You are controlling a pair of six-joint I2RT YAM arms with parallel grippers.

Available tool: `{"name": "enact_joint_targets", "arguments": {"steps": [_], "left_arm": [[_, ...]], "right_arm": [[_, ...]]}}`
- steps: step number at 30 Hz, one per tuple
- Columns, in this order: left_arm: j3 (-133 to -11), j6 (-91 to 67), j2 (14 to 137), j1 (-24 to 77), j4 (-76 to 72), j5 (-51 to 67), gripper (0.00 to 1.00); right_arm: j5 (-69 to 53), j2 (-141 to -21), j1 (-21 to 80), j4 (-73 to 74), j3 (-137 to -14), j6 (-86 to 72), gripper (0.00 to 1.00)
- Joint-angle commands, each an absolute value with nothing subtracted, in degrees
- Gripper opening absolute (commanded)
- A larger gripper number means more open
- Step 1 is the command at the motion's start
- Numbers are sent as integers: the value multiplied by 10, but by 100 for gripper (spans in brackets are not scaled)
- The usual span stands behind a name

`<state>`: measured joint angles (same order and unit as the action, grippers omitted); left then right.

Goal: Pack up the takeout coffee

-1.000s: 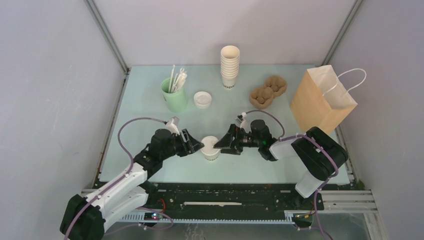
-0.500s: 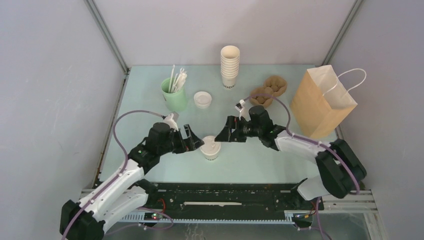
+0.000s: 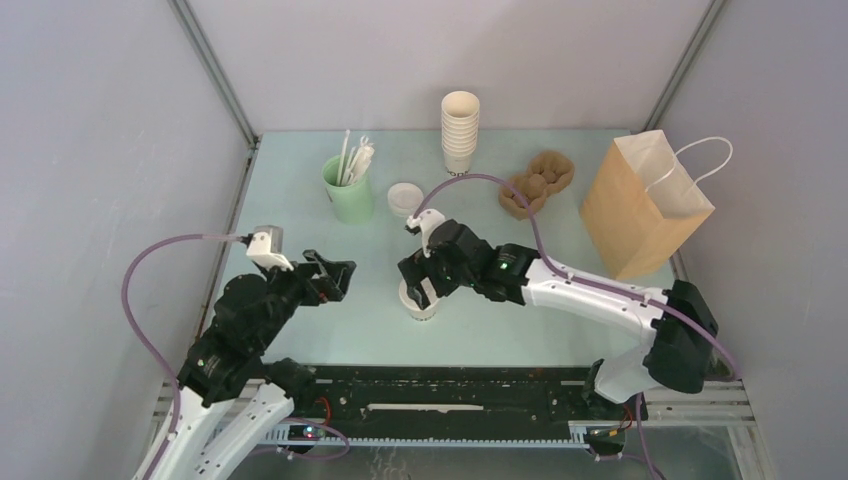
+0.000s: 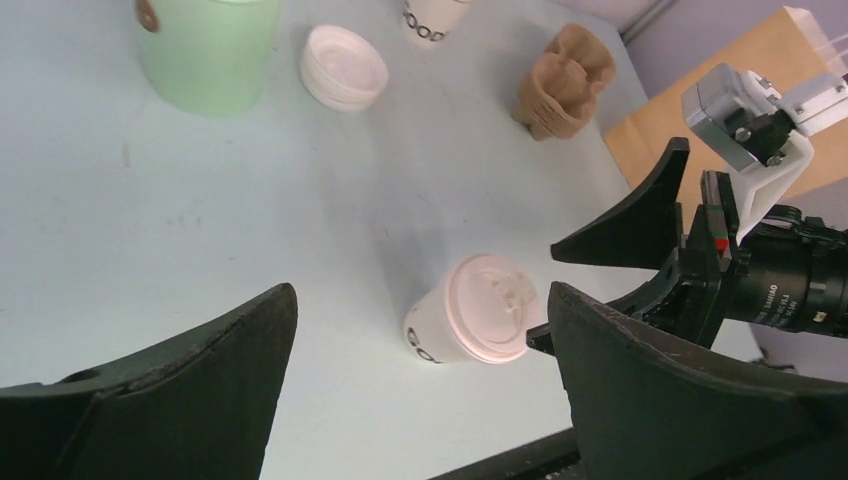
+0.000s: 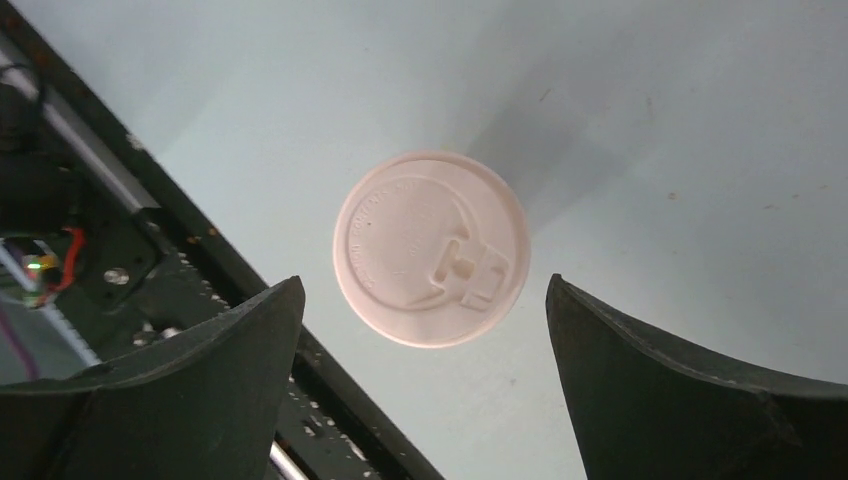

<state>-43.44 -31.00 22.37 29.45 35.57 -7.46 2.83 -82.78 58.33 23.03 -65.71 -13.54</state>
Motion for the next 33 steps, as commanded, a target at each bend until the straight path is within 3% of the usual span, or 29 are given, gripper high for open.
{"name": "enact_joint_targets", "arguments": {"steps": [1,33], "left_arm": [[-453,-249,201,293,389,-129,100],[-442,-220,192,293,373,-137,100]], "right_arm": [[115,-868,608,298,-710,-85,100],[136,-947,642,300,-761,-108,99]]}}
